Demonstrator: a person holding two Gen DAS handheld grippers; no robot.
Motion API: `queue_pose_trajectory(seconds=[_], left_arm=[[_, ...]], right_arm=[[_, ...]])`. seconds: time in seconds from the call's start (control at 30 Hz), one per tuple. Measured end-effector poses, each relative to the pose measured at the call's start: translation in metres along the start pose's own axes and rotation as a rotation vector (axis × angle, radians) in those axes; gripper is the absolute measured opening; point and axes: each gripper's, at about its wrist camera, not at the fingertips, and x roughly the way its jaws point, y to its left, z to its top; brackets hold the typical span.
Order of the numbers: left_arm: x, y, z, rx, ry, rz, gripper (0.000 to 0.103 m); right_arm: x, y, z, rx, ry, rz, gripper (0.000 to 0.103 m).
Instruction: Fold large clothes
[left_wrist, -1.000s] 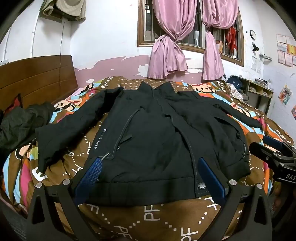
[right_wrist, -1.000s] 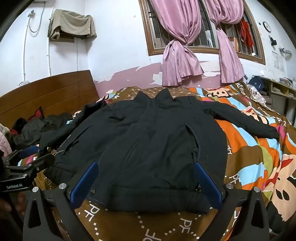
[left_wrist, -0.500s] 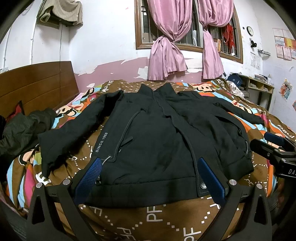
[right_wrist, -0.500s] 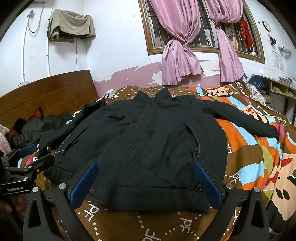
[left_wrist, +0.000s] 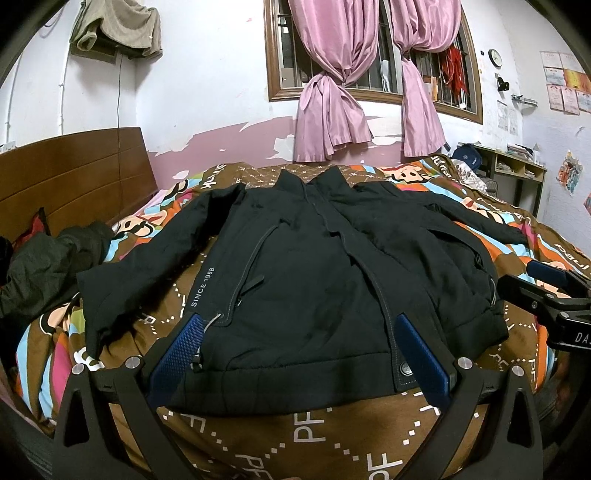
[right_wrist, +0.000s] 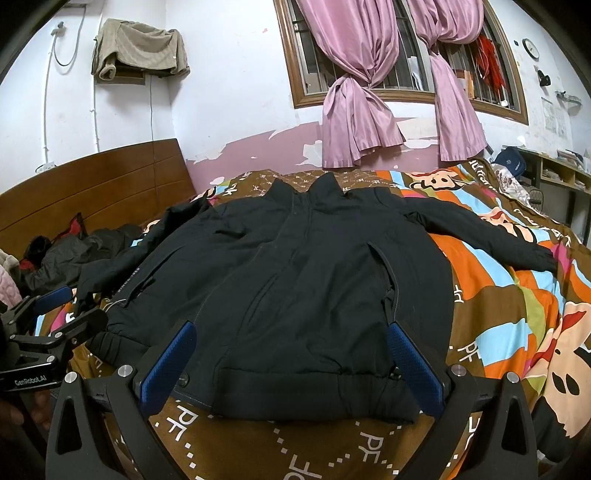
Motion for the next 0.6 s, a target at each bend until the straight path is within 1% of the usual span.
queue_pose_trajectory(seconds=[0.6], left_arm=[[0.0008,-0.0002,-0.0037,0.006,-0.002,0.002,0.101]], right_arm=[[0.0028,0.0004,0.0006,0.003,0.004,0.001,0.103]])
